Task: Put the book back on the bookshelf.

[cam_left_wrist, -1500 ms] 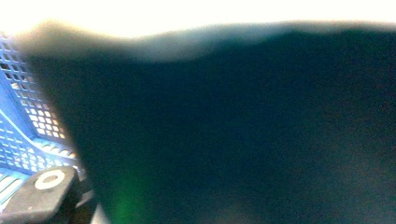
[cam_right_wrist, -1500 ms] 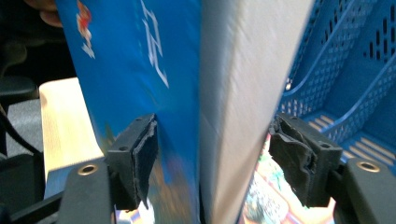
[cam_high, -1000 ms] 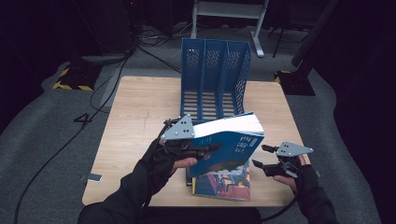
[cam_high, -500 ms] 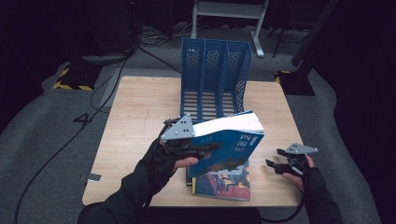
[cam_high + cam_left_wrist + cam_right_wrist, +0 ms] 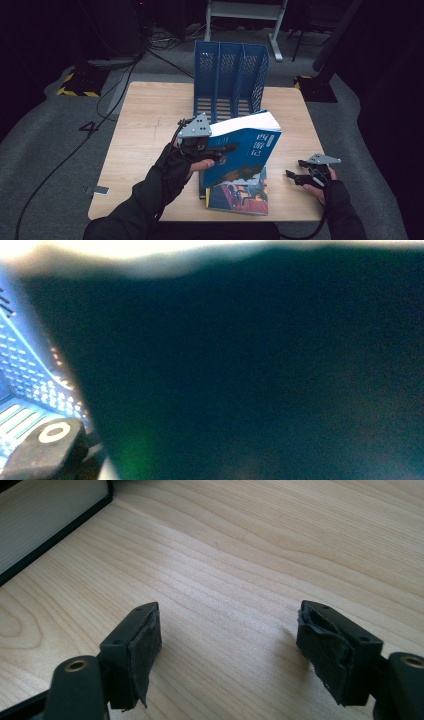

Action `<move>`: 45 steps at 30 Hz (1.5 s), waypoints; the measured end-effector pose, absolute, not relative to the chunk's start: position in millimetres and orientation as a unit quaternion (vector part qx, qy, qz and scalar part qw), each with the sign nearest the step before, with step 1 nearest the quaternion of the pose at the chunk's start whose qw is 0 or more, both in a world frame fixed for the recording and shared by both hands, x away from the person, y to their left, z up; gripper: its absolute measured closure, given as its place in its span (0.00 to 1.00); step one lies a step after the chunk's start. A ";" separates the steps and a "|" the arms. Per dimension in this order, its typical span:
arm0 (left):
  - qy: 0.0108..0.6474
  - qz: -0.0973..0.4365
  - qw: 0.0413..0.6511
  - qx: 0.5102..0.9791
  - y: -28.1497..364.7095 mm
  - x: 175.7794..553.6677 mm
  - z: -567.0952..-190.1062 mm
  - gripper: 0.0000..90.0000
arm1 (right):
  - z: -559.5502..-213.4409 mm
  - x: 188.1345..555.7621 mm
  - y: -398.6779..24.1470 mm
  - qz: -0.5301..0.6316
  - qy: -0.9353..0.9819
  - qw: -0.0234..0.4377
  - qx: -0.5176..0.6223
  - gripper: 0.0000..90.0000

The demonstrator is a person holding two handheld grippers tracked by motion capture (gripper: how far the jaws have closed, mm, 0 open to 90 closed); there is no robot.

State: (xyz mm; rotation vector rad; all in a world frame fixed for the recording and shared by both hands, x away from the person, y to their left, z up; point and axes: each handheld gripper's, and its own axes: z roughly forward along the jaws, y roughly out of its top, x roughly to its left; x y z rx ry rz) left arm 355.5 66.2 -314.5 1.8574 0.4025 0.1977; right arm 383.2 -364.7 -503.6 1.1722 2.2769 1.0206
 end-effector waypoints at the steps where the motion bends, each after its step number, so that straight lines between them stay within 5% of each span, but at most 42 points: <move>1: 0.175 0.085 0.575 0.795 65.5 357.4 -312.9 0.67 | -503.6 383.2 -364.7 0.363 0.811 0.191 0.417 0.29; 13: 0.191 0.144 0.537 0.809 56.8 367.8 -287.8 0.68 | -503.4 382.8 -364.9 0.363 0.810 0.191 0.420 0.29; 29: 0.294 0.247 0.513 0.767 106.3 401.6 -256.7 0.68 | -503.4 382.7 -365.2 0.362 0.810 0.190 0.420 0.29; 45: 0.380 0.267 0.507 0.726 123.8 437.0 -246.0 0.68 | -503.3 382.7 -365.2 0.361 0.810 0.192 0.421 0.29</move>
